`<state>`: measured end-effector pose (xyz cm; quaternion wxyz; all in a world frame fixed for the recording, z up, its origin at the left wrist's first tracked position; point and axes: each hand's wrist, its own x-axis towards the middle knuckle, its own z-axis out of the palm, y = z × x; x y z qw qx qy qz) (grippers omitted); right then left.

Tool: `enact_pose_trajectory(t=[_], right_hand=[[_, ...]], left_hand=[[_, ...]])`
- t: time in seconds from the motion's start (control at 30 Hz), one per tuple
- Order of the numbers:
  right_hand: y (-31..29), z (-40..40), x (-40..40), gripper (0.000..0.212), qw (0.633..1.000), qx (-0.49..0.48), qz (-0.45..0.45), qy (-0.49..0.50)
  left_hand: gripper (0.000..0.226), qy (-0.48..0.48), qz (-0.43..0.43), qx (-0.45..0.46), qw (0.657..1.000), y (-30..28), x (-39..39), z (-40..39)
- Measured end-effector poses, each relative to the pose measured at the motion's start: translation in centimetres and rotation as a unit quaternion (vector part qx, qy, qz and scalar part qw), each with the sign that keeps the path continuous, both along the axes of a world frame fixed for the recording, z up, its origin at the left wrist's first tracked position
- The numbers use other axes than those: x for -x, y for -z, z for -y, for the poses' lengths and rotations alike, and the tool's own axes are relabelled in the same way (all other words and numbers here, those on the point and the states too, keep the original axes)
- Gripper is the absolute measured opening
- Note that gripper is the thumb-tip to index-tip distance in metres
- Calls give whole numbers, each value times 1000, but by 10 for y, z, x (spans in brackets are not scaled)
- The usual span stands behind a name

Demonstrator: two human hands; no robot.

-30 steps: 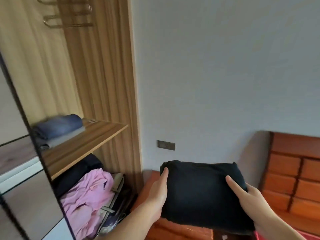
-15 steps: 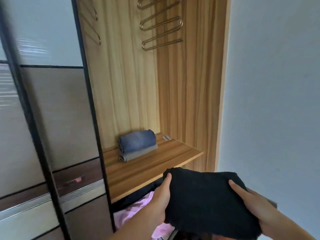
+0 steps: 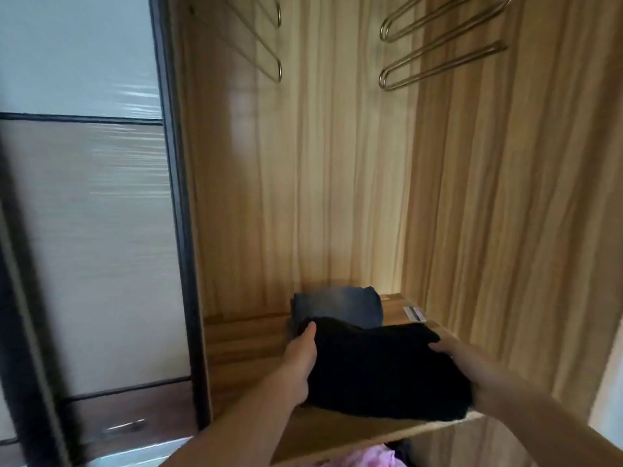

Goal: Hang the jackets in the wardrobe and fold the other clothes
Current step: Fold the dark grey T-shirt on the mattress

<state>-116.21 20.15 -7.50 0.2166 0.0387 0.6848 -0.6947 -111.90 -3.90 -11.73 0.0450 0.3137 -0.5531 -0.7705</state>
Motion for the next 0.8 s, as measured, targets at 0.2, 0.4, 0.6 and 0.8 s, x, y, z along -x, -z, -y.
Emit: enact_pose_trajectory(t=[0.2, 0.4, 0.6, 0.8], right_hand=[[-18, 73, 173, 33, 997, -30, -59, -26], [4, 145, 304, 26, 989, -89, -90, -81], [75, 163, 335, 27, 949, -247, -161, -114], [76, 158, 335, 24, 947, -243, -187, -99]], left_hand=[[68, -37, -24, 42, 998, -28, 144, 71], [64, -76, 1, 108, 991, -16, 225, 127], [65, -67, 88, 183, 977, 53, 242, 145], [64, -87, 97, 238, 962, 52, 244, 148]])
